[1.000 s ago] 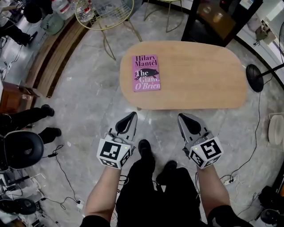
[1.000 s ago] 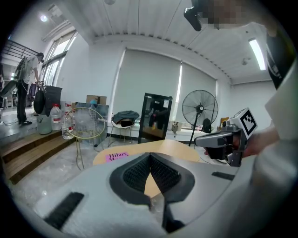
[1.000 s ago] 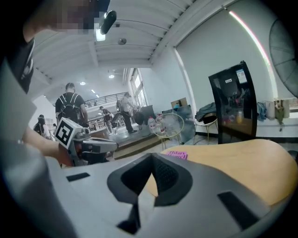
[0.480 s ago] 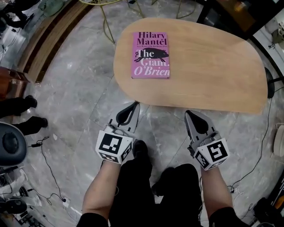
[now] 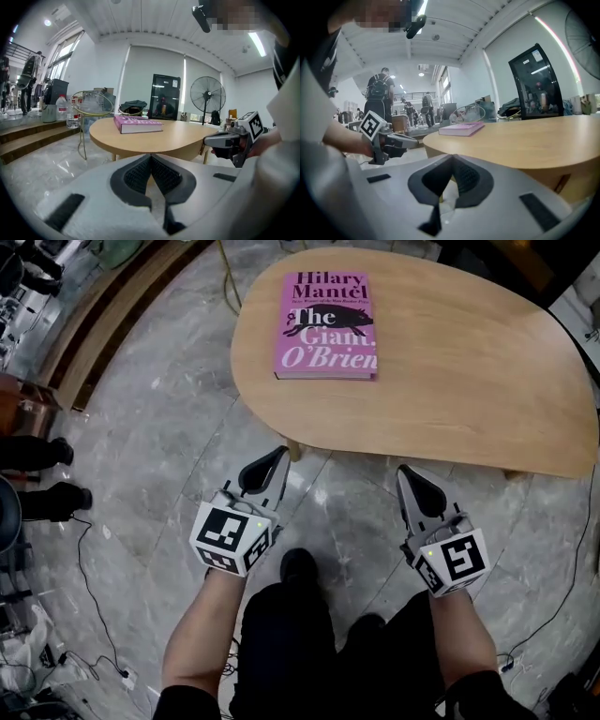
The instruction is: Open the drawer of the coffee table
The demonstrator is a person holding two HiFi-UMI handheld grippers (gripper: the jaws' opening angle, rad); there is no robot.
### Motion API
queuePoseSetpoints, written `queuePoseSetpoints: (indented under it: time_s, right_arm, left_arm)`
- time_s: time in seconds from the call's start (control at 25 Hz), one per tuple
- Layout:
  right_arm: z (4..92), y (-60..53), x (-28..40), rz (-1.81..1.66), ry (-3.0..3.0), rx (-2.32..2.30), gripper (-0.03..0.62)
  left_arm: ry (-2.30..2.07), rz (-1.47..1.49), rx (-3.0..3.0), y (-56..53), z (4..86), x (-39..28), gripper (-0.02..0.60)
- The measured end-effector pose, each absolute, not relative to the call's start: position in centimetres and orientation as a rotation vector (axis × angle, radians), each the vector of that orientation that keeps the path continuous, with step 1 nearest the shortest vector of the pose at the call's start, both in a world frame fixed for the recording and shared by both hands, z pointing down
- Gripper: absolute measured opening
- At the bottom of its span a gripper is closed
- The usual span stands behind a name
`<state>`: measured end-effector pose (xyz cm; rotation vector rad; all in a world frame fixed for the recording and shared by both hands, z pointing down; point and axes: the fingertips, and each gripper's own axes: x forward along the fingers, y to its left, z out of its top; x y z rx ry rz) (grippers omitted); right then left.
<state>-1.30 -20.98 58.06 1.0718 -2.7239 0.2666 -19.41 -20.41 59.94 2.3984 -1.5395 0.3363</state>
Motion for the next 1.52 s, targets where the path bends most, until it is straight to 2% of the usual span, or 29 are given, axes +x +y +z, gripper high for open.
queuePoseSetpoints:
  time_s: [0.32, 0.44, 0.64, 0.84, 1.0, 1.32, 1.52]
  right_arm:
    - [62.3, -22.5, 3.5, 0.290, -2.617, 1.205, 0.006]
    - [63.2, -23.5, 5.4, 0.319, -2.574, 1.264, 0.025]
    - [63.9, -24.7, 7.8, 0.369, -2.539, 1.336, 0.043]
    - [64.3, -24.8, 8.3, 0.361, -2.551, 1.340, 0.049]
    - [64.6, -23.9, 9.0, 0.344, -2.528, 1.320, 0.049]
    - [65.4, -24.2, 9.8, 0.301, -2.473, 1.371, 0.049]
    - [68.3, -24.9, 10.9, 0.352, -2.399, 1.389, 0.096]
  left_arm:
    - [-1.585, 0.287, 2.292, -20.6, 63.4, -20.2, 0.009]
    - [-1.582, 0.325, 2.275, -20.3, 63.7, -20.2, 0.069]
    - [-1.578, 0.457, 2.282, -20.7, 63.8, -20.0, 0.078]
    - [-1.613, 0.500, 2.319, -21.5, 64.2, -21.7, 0.171]
    - [-1.561, 0.494, 2.364, -22.9, 65.2, -21.8, 0.204]
    - [-1.439, 0.508, 2.495, -24.6, 66.2, -20.9, 0.218]
    - [-1.400, 0.436, 2.502, -25.0, 66.1, -20.8, 0.213]
